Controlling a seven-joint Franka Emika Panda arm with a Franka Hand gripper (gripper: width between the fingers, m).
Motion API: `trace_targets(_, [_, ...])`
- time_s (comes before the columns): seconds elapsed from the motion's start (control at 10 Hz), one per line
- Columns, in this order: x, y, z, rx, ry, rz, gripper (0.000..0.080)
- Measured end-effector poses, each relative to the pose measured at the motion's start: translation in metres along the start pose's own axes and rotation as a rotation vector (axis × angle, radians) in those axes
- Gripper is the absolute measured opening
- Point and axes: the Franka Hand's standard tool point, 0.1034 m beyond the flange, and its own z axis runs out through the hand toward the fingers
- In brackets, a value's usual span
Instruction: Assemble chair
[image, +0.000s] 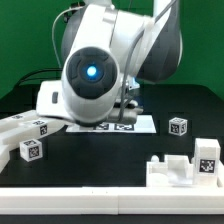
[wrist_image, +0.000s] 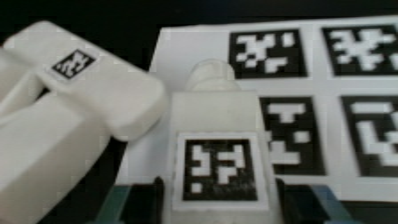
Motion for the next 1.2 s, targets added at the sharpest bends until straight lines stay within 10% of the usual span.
trace_targets(0.4, [-0.034, -0.003, -0.09, 0.015, 0.291, -0.07, 0.0284])
trace_targets(0.8, [-0.025, -0.006, -0.093, 0.023, 0.551, -0.067, 0.0284])
trace_targets(1.1, [-0.018, -0.067, -0.169, 0.195, 0.814, 0.063, 0.0284])
trace_targets(1.2, [-0.029, -0.071, -0.187, 0.216, 0.889, 0.063, 0.0284])
